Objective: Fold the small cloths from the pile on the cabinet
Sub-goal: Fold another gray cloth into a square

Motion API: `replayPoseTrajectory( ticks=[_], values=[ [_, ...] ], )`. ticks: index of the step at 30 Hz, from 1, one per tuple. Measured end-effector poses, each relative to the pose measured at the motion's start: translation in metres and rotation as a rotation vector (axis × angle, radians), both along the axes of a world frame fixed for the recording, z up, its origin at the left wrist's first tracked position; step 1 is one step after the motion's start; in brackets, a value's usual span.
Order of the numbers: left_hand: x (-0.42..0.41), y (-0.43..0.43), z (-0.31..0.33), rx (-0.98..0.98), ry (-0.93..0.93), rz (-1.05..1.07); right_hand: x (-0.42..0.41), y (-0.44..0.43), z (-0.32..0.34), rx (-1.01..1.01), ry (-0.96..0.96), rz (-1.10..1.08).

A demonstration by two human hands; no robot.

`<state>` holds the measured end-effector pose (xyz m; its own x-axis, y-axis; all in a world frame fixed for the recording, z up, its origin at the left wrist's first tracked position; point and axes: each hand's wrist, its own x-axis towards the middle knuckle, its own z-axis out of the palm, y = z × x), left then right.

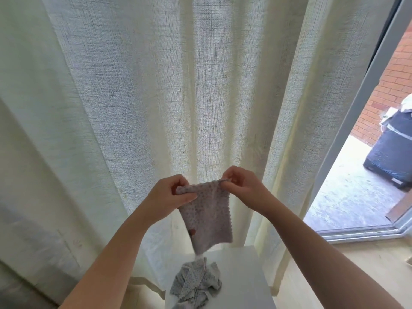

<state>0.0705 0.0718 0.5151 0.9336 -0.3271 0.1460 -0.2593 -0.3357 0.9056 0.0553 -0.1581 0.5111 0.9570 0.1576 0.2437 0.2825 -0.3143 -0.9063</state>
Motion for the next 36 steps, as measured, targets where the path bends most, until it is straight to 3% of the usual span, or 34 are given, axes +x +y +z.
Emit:
replayPoseTrajectory(
  ticks=[7, 12, 14, 17, 20, 23, 26, 30, 34, 36],
  values=[
    [0.006, 0.007, -0.006, -0.237, 0.14, 0.017, -0.002, 0.007, -0.001, 0.292, 0.163, -0.068],
    [0.009, 0.004, -0.005, -0.496, 0.283, 0.103, 0.005, 0.01, 0.001, 0.344, 0.248, -0.097],
    [0.011, 0.003, -0.006, -0.447, 0.338, 0.039, 0.007, 0.012, 0.003, 0.358, 0.272, -0.099],
    [0.006, -0.002, -0.017, -0.212, 0.406, -0.058, 0.011, 0.014, 0.006, 0.527, 0.364, -0.104],
    [0.002, -0.01, -0.024, -0.248, 0.469, 0.036, 0.016, 0.007, -0.002, 0.721, 0.683, -0.013],
    [0.007, -0.012, -0.026, -0.206, 0.454, 0.106, 0.009, 0.005, -0.032, 0.57, 0.857, 0.098],
    [0.007, -0.011, -0.027, -0.178, 0.474, 0.143, 0.004, 0.005, -0.05, 0.461, 0.831, 0.114],
    [0.001, -0.005, -0.033, -0.121, 0.586, 0.046, 0.003, 0.007, -0.052, 0.537, 0.802, 0.056],
    [-0.002, -0.003, -0.037, -0.09, 0.548, 0.025, 0.001, 0.002, -0.052, 0.279, 0.724, 0.047],
    [-0.002, -0.002, -0.037, -0.139, 0.534, 0.021, 0.001, -0.002, -0.049, 0.248, 0.709, 0.082]
  ],
)
